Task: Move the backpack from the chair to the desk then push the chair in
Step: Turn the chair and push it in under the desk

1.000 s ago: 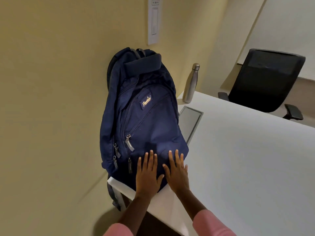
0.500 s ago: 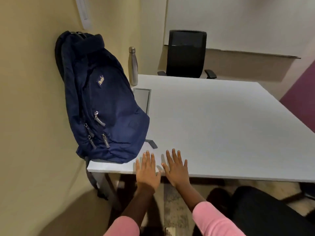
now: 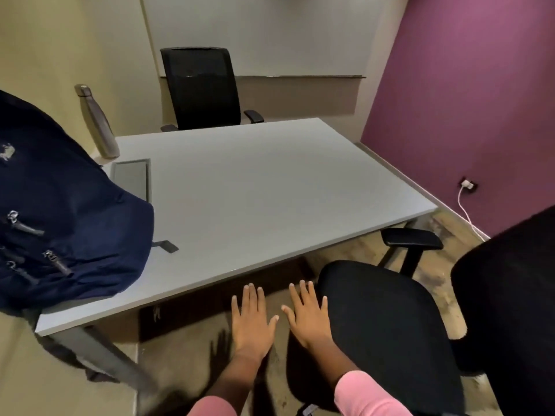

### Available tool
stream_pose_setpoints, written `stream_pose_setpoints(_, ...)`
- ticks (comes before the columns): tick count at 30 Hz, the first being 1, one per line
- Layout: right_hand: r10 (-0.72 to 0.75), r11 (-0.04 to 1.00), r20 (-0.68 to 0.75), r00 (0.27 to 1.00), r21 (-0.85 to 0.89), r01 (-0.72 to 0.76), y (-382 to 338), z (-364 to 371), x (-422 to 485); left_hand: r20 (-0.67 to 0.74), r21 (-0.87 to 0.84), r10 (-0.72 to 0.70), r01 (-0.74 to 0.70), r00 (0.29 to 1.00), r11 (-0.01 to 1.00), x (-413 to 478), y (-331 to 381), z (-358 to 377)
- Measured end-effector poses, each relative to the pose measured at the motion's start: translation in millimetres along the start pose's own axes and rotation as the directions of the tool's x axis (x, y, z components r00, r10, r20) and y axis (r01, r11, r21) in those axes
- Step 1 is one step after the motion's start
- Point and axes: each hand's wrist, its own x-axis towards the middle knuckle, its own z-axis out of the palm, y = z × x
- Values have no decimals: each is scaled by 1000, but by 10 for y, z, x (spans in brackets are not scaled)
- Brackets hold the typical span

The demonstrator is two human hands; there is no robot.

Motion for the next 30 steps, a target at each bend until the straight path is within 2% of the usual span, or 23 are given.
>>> stream_pose_setpoints(12, 119, 993, -153, 981, -5, -121, 1522, -298, -1355, -74, -7, 173, -174, 982, 985, -909, 1711, -91)
stream_pose_setpoints(22, 173, 981, -263, 949, -43, -191, 2568, -744, -2095, -227, -9, 272, -281, 935, 960, -1269, 2914, -283)
stream_pose_setpoints(30, 78, 984, -300, 951, -127, -121, 3332, -1292, -2084, -308, -82, 250, -287, 918, 954, -1074, 3806, -438)
